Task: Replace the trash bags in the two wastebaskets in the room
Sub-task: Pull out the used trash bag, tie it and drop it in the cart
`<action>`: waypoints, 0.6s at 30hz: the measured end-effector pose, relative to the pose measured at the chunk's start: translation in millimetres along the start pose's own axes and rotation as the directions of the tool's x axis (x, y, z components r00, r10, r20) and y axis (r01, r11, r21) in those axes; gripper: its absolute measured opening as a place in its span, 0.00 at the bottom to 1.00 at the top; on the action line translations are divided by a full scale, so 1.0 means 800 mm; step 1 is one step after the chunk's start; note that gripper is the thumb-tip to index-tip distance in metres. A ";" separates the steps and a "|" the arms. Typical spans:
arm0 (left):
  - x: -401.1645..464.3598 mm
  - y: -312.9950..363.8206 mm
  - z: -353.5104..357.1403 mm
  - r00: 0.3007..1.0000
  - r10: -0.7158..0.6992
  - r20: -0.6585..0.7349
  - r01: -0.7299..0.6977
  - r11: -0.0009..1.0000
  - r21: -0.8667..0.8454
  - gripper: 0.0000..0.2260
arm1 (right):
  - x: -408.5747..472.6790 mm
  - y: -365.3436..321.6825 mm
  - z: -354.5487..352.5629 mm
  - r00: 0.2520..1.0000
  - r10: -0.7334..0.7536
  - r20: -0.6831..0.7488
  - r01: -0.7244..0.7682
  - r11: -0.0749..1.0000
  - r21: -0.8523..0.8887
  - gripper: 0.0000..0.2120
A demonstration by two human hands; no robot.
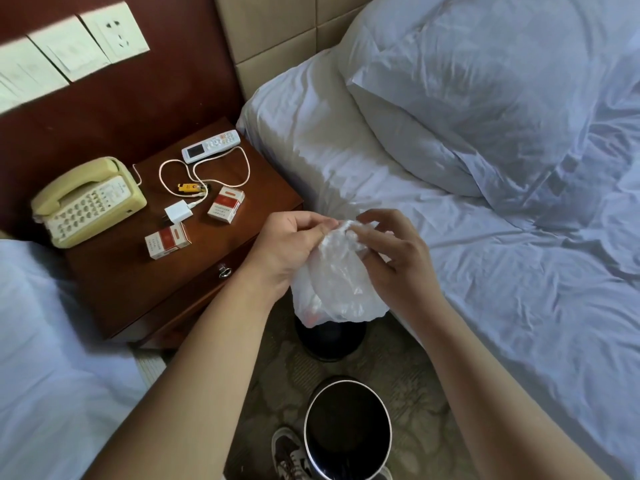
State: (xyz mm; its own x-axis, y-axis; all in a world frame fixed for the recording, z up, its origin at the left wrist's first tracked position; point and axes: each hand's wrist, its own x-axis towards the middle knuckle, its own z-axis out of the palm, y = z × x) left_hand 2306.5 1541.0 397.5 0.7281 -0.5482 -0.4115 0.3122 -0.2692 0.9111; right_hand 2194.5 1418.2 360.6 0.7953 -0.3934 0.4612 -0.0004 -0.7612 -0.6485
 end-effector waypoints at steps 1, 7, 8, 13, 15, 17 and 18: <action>-0.001 0.000 0.001 0.999 0.028 -0.040 -0.027 0.999 0.043 0.06 | -0.003 -0.003 0.001 0.998 0.056 0.002 -0.056 0.993 0.100 0.09; -0.006 -0.016 -0.022 0.937 0.109 -0.332 -0.020 0.965 0.260 0.06 | -0.012 -0.011 -0.024 0.751 0.649 0.122 -0.555 0.519 0.651 0.10; -0.006 -0.024 -0.029 0.923 0.107 -0.369 0.011 0.953 0.304 0.06 | -0.015 -0.006 -0.026 0.703 0.700 0.125 -0.590 0.476 0.652 0.13; -0.017 -0.056 -0.042 0.805 0.019 -0.593 0.171 0.950 0.262 0.06 | -0.030 -0.001 -0.019 0.415 0.902 0.116 -0.642 0.200 0.740 0.12; -0.025 -0.054 -0.036 0.753 0.000 -0.658 0.176 0.964 0.202 0.06 | -0.032 -0.007 -0.013 0.316 0.943 0.102 -0.634 0.130 0.762 0.11; -0.036 -0.043 -0.029 0.752 0.018 -0.659 0.131 0.975 0.177 0.05 | -0.031 -0.020 -0.012 0.304 0.950 0.068 -0.642 0.152 0.751 0.12; -0.043 -0.034 -0.026 0.776 0.068 -0.626 0.076 0.977 0.200 0.05 | -0.029 -0.028 -0.015 0.345 0.938 0.036 -0.658 0.214 0.722 0.13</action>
State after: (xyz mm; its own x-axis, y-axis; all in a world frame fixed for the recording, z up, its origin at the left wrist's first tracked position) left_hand 2285.4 1583.6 387.3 0.9689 0.0520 -0.2419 0.2380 -0.4632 0.8537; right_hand 2168.8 1438.1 372.2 0.2961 -0.8310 -0.4709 -0.0855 0.4679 -0.8796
